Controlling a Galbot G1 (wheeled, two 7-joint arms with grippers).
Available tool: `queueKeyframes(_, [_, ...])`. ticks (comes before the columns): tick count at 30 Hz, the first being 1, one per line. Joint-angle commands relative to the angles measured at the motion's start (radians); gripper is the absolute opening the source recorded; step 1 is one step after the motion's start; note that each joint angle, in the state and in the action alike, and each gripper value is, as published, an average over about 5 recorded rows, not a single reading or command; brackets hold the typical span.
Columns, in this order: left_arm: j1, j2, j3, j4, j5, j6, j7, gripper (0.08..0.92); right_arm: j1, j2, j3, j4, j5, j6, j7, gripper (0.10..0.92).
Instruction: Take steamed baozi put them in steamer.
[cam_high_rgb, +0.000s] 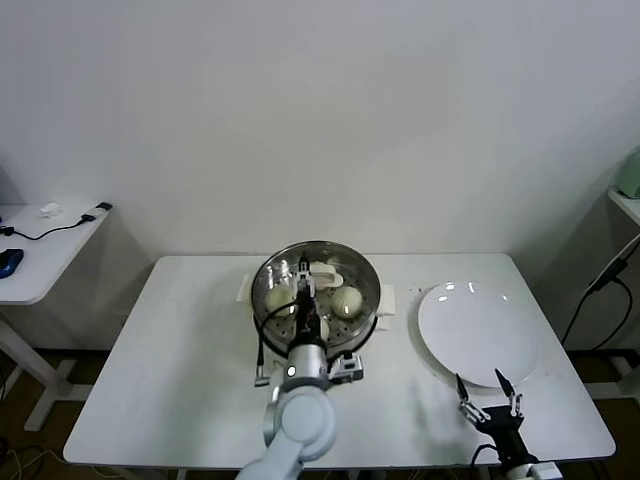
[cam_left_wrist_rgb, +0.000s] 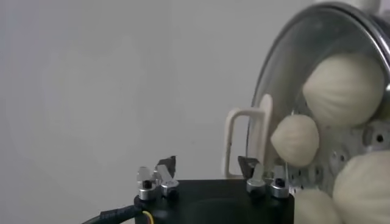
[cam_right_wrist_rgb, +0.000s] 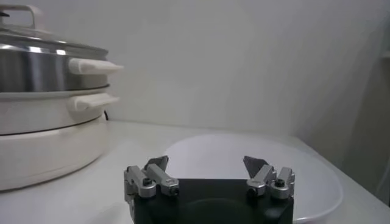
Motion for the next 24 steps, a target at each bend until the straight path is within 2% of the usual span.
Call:
queueKeyframes(1, [0.067,0.048,-0.009,-0.168,-0.348,-0.119,-0.115,0.703,0.000,0.002,-0.003,0.007,0.035,-0.028,0.002,0.823])
queueKeyframes(6, [0.162,0.062,-0.113,-0.220,-0.700,-0.353,-0.260,0.813,-0.006,0.001,-0.012,0.006,0.081,0.045,0.025,0.823])
queueKeyframes(11, [0.248,0.093,-0.260,-0.304,-1.158,-0.491,-0.359,0.822,-0.006,0.003,-0.015,0.004,0.113,0.128,0.021,0.823])
queueKeyframes(14, [0.298,0.100,-0.417,-0.338,-1.414,-0.550,-0.347,0.823,-0.005,0.003,-0.012,0.004,0.107,0.147,0.016,0.823])
queueKeyframes(17, [0.344,0.114,-0.575,-0.318,-1.618,-0.604,-0.305,0.823,-0.005,0.003,-0.011,0.003,0.102,0.163,0.020,0.823])
queueKeyframes(20, [0.394,0.168,-0.713,-0.251,-1.840,-0.642,-0.275,0.823,-0.005,-0.001,-0.011,-0.002,0.100,0.177,0.023,0.823])
queueKeyframes(24, [0.438,0.244,-0.778,-0.127,-1.982,-0.703,-0.252,0.823,-0.004,-0.006,-0.013,-0.014,0.100,0.185,0.027,0.823])
